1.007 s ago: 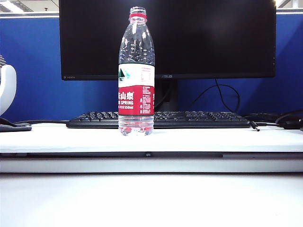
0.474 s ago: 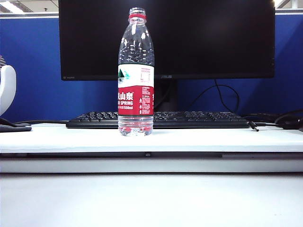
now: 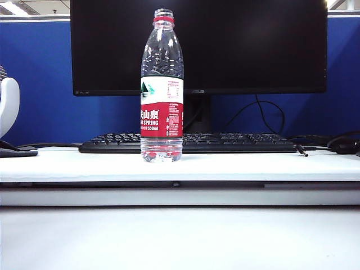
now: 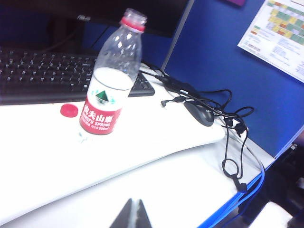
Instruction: Unscrew the cap from the plastic bottle on the table.
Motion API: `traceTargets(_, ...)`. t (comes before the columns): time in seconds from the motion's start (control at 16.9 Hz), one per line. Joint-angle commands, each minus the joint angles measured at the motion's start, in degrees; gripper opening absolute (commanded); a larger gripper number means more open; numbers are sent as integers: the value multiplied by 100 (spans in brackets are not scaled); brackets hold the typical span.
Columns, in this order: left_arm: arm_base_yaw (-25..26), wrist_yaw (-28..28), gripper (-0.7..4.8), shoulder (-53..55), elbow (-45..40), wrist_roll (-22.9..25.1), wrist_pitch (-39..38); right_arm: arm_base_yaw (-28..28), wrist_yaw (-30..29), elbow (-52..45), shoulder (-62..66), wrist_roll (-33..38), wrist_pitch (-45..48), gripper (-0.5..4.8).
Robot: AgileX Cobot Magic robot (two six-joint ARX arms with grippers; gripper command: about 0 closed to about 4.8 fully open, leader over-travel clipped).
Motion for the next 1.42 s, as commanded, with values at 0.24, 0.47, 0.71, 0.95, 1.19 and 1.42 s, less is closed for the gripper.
traceTargets(0.24,0,-9,-3,-2,11,-35,63,0,0,13,2,9,-168,-7)
traceTargets(0.47,0,-72,-3,-2,11,166,7,0,0,13,2,11,-166,-7)
traceTargets(0.71,249,-916,-3,-22,-168,1130,330,0,0,13,2,11,-166,-7)
traceTargets(0.95,1357,-1071,-3,-24,-1141,1261,1912,0,0,13,2,9,-166,-7)
traceTargets(1.19,2184,-1078,-3,-24,-2090,1231,3519,0,0,13,2,9,-166,-7)
traceTargets(1.42,2592,-1403,-3,-24,-2319,1281,3644,0,2,13,2,11,-166,-7)
